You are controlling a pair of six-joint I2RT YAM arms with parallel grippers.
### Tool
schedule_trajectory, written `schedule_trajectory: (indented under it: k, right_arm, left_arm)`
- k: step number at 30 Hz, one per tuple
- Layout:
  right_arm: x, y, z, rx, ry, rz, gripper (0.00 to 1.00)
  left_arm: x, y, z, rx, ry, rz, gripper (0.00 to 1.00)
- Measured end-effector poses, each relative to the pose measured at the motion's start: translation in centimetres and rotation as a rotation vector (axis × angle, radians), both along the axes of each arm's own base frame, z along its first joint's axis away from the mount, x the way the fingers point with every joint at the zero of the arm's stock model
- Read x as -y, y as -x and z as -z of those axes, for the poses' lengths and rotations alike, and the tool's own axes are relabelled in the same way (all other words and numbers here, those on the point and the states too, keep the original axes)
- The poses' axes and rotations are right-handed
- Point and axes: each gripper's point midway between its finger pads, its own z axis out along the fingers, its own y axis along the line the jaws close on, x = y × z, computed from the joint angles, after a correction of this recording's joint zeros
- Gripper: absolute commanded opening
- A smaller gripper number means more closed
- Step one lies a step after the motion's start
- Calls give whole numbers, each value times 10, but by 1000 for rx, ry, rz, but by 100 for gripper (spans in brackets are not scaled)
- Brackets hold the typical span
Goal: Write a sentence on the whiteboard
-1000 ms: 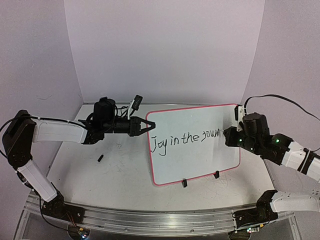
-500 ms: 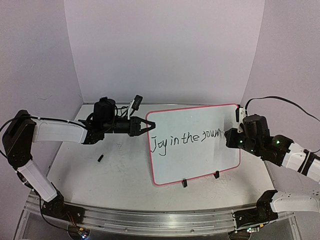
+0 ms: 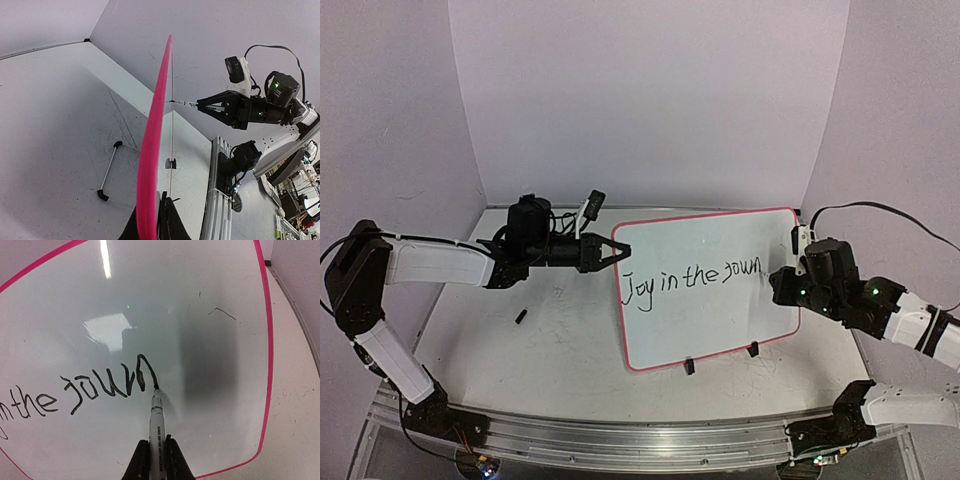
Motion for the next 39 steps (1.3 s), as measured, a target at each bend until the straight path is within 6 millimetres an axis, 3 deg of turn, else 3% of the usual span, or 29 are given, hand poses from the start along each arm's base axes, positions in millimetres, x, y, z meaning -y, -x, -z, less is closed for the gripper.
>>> schedule_trajectory:
  k: [12,39]
  right_arm:
    - [3,-1,-18,38,-12,10,0]
    - [2,-10,-14,45,1,30,0]
  left_arm:
    - [0,0,0,1,0,1,0]
    - [0,1,0,1,0,1,0]
